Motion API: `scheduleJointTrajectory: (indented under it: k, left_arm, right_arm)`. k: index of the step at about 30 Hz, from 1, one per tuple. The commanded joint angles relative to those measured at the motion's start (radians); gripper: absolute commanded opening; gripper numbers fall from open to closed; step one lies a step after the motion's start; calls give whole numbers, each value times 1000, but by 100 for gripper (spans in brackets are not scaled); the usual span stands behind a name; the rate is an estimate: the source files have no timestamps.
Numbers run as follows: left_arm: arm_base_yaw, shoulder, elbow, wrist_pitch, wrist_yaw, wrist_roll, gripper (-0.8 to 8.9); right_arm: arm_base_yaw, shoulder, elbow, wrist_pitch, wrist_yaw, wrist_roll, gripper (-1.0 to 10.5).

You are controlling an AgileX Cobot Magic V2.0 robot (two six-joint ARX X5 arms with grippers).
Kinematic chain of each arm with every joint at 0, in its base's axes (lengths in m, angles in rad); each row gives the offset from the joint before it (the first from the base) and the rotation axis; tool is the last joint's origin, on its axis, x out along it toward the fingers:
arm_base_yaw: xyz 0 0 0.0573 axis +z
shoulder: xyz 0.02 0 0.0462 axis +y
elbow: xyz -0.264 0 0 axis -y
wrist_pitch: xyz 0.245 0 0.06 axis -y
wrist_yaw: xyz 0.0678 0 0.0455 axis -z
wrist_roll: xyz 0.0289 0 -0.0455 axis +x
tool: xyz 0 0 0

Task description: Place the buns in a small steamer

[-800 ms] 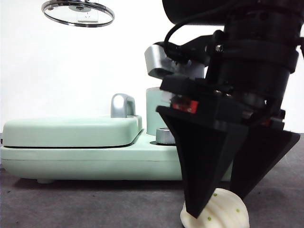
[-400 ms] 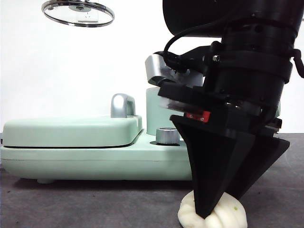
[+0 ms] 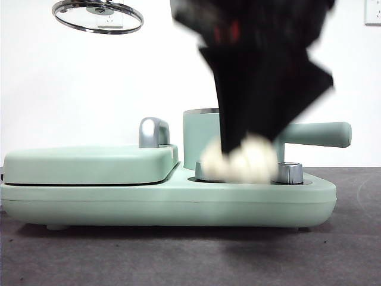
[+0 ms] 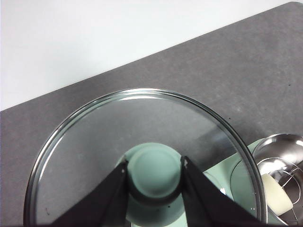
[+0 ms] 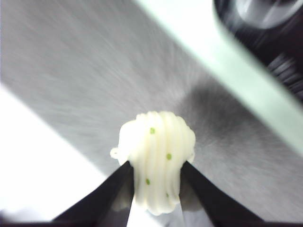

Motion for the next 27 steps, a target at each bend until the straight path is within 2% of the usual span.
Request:
scheduleJointTrajectory:
  k: [1,8,15,19,27]
  left_arm:
    - [-3,-6,40,23,9,6,15]
    - [-3,-5,40,23,9,6,15]
    - [-3,-6,40,22,9,6,15]
    - [-3,-5,40,22,9,6,15]
    - [-3,-6,40,21,9,6,15]
  right_arm:
    - [-17,10,134,-94,3,-25,126]
    - [-160,66,466,-250,34,-121,126]
    - [-314,233,708,-313,38,-203,127]
    - [-367,333,767,-305,57,-231,127]
    - [-415,469,772,-291,76,-284,127]
